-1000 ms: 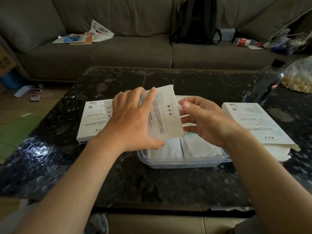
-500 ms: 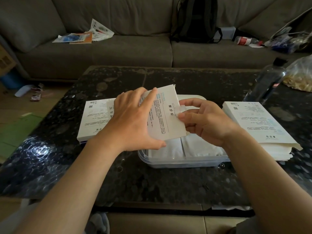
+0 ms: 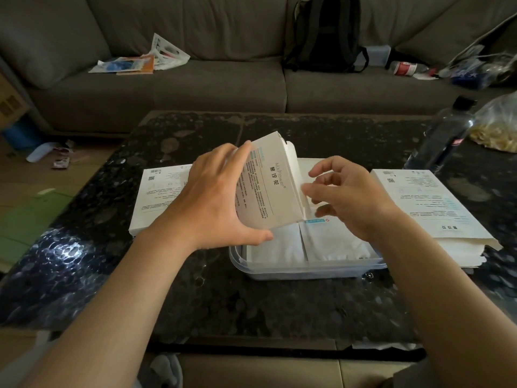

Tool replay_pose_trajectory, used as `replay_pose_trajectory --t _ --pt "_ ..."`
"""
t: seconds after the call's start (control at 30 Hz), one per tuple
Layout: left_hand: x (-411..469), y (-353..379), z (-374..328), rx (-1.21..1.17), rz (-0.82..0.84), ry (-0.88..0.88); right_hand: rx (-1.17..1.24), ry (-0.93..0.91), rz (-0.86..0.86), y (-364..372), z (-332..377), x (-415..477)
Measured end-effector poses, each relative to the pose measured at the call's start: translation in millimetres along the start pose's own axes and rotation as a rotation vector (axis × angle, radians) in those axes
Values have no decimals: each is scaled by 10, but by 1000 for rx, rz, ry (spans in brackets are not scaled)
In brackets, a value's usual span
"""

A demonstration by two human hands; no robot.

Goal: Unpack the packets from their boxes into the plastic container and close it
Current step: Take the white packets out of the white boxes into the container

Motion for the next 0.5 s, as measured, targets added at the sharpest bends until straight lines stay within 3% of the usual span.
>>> replay_pose_trajectory --t 0.13,0.23,0.5 --pt "4 5 -7 9 7 1 -290 -197 -172 56 31 -34" --pt "11 18 -14 15 2 0 -435 -242 -183 85 54 -56" --pt "20 55 -16 52 -10 34 -103 -93 111 125 72 -114"
Point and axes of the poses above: each hand's wrist, its own x-axis towards the middle knuckle, its own y-axis out of the palm, z = x × y, the point moved 1 cm from there along x, towards the middle knuckle, and after that the axes turned 13 degrees about y, right-handed, at the moved point
